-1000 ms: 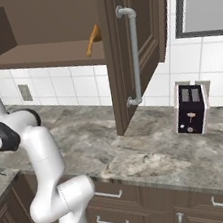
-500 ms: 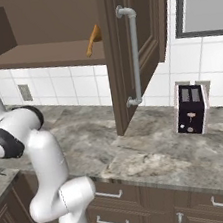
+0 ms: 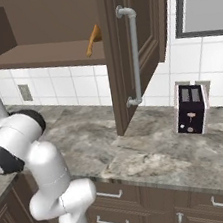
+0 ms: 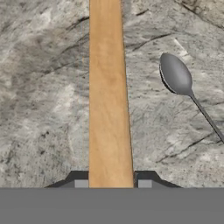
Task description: Organize the utensils by type. Pick up the wooden spoons from the counter and place them in the open cabinet. Then pick up the metallic utensils from the counter and place them in the open drawer.
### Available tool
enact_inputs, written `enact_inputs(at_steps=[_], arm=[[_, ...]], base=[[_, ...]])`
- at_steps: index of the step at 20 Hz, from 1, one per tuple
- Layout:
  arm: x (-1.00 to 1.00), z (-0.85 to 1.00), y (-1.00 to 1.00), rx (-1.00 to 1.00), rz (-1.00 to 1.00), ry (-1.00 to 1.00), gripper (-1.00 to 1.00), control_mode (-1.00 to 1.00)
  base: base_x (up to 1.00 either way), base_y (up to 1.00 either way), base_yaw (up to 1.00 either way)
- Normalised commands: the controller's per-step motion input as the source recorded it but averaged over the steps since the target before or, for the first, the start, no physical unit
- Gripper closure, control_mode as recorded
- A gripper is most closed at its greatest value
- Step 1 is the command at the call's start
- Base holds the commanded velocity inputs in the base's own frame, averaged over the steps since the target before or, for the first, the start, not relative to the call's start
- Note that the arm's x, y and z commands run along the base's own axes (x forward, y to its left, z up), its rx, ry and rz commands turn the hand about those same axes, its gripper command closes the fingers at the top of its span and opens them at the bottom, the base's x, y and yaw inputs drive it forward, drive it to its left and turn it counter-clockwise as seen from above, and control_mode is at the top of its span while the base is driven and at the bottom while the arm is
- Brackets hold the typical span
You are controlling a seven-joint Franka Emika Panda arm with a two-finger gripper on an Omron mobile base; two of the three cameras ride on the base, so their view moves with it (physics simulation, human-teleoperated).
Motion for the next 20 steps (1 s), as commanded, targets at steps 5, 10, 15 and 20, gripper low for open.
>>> enact_inputs(at_steps=[5,10,15,20], arm=[[0.02,0.22,-0.45,0.0,-0.1,0.0,1.0,-1.0],[0.0,0.31,-0.61,-0.01,-0.12,0.0,1.0,-1.0],[0.0,0.42,-0.71,-0.01,-0.14,0.0,1.0,-1.0],[-0.09,0.42,-0.67,-0.05,-0.09,0.01,1.0,-1.0]], base=[[0.0,0.0,0.0],[0.0,0.0,0.0],[0.0,0.0,0.0],[0.0,0.0,0.0]])
